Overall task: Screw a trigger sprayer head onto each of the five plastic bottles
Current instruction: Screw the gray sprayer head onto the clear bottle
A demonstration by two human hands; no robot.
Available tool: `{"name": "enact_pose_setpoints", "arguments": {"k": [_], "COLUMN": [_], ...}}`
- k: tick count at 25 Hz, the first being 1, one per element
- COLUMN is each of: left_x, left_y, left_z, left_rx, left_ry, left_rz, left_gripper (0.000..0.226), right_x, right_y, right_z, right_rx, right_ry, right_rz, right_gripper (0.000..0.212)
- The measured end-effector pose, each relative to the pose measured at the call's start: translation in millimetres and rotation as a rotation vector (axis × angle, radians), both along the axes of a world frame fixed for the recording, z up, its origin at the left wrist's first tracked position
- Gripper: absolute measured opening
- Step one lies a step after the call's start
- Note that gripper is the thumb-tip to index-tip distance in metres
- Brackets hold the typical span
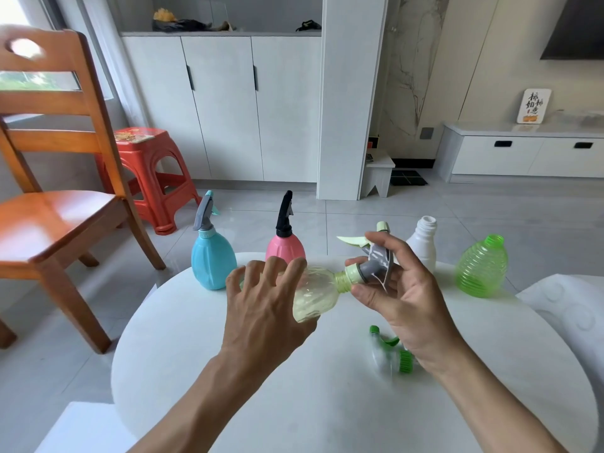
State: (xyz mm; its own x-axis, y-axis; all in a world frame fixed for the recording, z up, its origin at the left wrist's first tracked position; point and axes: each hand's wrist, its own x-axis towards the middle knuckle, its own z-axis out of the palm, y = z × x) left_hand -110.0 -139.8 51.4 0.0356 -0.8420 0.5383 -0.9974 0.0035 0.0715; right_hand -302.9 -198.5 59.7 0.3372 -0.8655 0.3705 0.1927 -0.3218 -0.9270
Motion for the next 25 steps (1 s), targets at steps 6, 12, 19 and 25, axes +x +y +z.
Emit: {"name": "enact_pose_setpoints", "arguments": {"k": [6, 12, 19, 25], "left_x": [2.7, 4.4, 8.1, 9.2], "left_y": [3.3, 4.9, 4.0, 5.2], "left_z": [2.4, 3.3, 3.3, -0.9], "left_rx": [0.033, 0.086, 0.117, 0.167], "left_ry": [0.02, -0.015, -0.097, -0.024], "left_rz": [0.004, -0.034, -0.077, -0.113], "left_gripper": [0.071, 0.07, 0.07, 0.089], "right_x": [-15.7, -15.8, -12.4, -12.8], "right_y": [-5.9, -4.7, -8.4, -3.8], "right_z": [4.0, -2.3, -2.3, -7.2], "right_rx": [-0.342, -0.694, -1.117, -1.04], "right_ry": [0.489, 0.981, 0.9, 0.838], "right_rz": [-0.143, -0.437, -0.305, -0.224], "right_gripper": [0.043, 0.06, 0.029, 0.033]}}
